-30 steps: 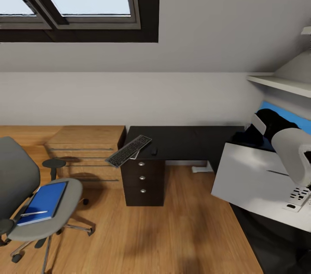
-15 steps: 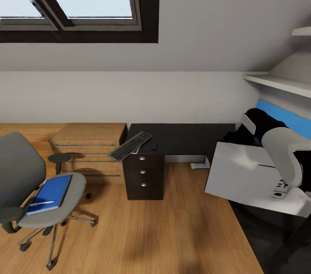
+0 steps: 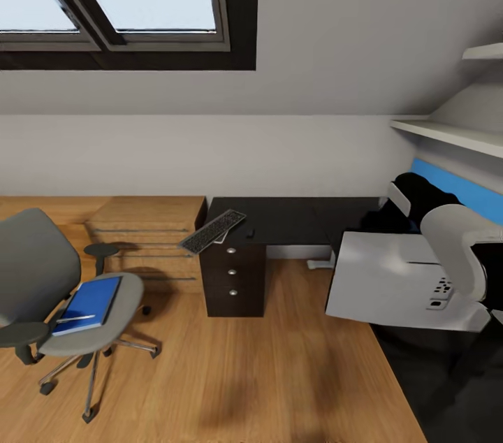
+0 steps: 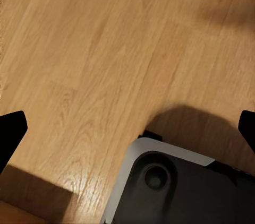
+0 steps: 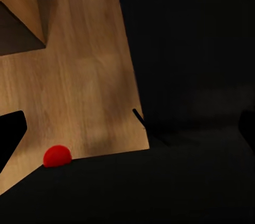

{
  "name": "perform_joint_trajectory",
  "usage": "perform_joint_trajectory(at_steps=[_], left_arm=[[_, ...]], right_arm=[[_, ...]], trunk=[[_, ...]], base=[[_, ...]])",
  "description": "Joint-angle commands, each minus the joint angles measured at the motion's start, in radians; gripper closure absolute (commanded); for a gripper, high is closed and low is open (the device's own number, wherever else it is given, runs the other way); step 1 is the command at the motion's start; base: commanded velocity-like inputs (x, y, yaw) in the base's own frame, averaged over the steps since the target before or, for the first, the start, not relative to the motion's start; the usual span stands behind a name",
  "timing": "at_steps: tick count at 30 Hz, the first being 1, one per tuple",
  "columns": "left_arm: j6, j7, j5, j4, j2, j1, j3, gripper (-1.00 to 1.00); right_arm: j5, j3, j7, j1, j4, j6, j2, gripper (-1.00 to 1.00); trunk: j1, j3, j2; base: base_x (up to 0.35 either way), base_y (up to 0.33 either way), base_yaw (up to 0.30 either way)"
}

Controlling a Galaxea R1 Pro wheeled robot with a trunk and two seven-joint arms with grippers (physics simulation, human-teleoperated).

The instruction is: In the bedroom, organize the workspace by keeping the computer under the desk, ensuring the monitor is on the desk, placing the keyboard on the desk next to the monitor, placing the mouse on the desk next to the keyboard, moving the folder from the swivel chair onto the desk next to the mouse, stacking the notebook on top of the folder with the pen on top of the notebook, and positioning the swivel chair next to the desk.

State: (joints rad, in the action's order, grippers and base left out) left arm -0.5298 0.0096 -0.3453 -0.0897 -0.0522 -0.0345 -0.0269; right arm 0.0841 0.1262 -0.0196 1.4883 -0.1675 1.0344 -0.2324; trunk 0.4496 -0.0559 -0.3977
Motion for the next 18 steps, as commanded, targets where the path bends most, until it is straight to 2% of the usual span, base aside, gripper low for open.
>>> perform_joint_trajectory(at_steps=[1,5,6,8,12,18], left_arm=[[-0.003,0.001,0.002,0.000,0.000,-0.001,-0.002,-1.00],[-0.003,0.002,0.002,0.000,0.000,-0.001,-0.002,-1.00],[-0.002,0.002,0.002,0.000,0.000,-0.001,-0.002,-1.00],[-0.002,0.003,0.002,0.000,0.000,-0.001,-0.002,-1.00],[-0.002,0.003,0.002,0.000,0.000,-0.001,-0.003,-1.00],[-0.002,0.003,0.002,0.000,0.000,-0.001,-0.004,-1.00]], right_arm=[[0.003,0.012,-0.002,0.001,-0.001,0.004,0.004,-1.00],[-0.022,0.034,-0.004,0.001,-0.002,0.005,0.024,-1.00],[-0.035,0.053,-0.047,0.001,-0.002,0.005,0.046,-1.00],[-0.041,0.072,-0.077,0.001,-0.002,0.006,0.052,-1.00],[-0.049,0.133,-0.134,0.001,-0.002,0.006,0.058,-1.00],[-0.054,0.172,-0.173,0.001,-0.001,0.006,0.059,-1.00]], trunk=[[0.000,-0.002,-0.002],[0.000,-0.002,-0.002],[0.000,-0.002,-0.002],[0.000,-0.002,-0.002],[0.000,-0.002,-0.002],[0.000,-0.002,-0.002]], base=[[-0.143,0.057,0.000],[-0.086,0.037,0.000],[-0.014,0.006,0.000],[-0.009,0.004,0.000],[-0.011,0.001,0.000],[-0.176,0.000,0.000]])
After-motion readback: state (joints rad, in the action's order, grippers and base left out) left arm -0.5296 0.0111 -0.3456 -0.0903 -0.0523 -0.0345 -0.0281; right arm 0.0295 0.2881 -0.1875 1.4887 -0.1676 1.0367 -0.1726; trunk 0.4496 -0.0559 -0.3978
